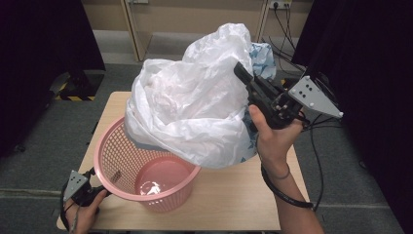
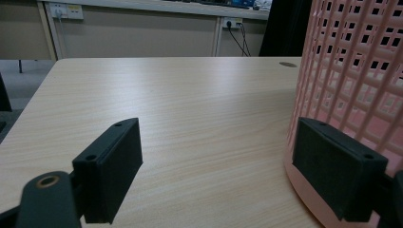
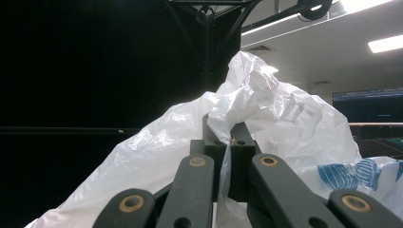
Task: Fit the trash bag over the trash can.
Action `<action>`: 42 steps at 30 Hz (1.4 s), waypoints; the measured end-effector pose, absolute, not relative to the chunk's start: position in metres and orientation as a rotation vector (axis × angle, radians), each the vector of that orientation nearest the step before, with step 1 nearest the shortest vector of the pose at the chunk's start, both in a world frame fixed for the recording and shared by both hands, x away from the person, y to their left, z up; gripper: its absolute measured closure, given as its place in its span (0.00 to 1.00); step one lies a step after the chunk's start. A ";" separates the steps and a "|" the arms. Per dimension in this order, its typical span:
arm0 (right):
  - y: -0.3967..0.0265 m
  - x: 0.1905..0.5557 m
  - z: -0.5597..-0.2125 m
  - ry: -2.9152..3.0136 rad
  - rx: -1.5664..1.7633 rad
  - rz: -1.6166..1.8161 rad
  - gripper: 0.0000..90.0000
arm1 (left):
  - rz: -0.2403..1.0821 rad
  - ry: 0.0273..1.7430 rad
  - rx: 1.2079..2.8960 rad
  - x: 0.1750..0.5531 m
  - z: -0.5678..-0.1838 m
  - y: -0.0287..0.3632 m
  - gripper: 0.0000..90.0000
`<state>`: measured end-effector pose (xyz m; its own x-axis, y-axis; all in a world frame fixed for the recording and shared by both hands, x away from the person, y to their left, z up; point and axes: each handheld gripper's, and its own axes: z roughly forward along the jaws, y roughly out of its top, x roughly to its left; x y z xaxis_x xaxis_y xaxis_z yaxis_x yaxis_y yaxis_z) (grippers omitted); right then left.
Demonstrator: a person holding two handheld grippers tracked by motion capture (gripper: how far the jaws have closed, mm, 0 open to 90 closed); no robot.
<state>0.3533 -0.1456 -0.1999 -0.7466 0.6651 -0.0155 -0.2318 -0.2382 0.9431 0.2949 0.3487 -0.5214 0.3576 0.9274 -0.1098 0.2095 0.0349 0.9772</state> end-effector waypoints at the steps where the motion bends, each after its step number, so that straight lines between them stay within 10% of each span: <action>1: -0.145 0.353 -0.200 1.445 0.532 2.029 1.00 | 0.772 1.097 1.451 0.295 -0.521 0.349 0.18; 42: -0.091 0.341 -0.216 1.594 0.457 2.192 1.00 | 0.766 1.095 1.454 0.295 -0.521 0.348 0.18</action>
<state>0.3406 -0.0907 -0.2159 -0.8705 0.4911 0.0329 -0.1202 -0.2769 0.9534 0.2955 0.3485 -0.5214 0.3619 0.9254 -0.1122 0.2123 0.0354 0.9766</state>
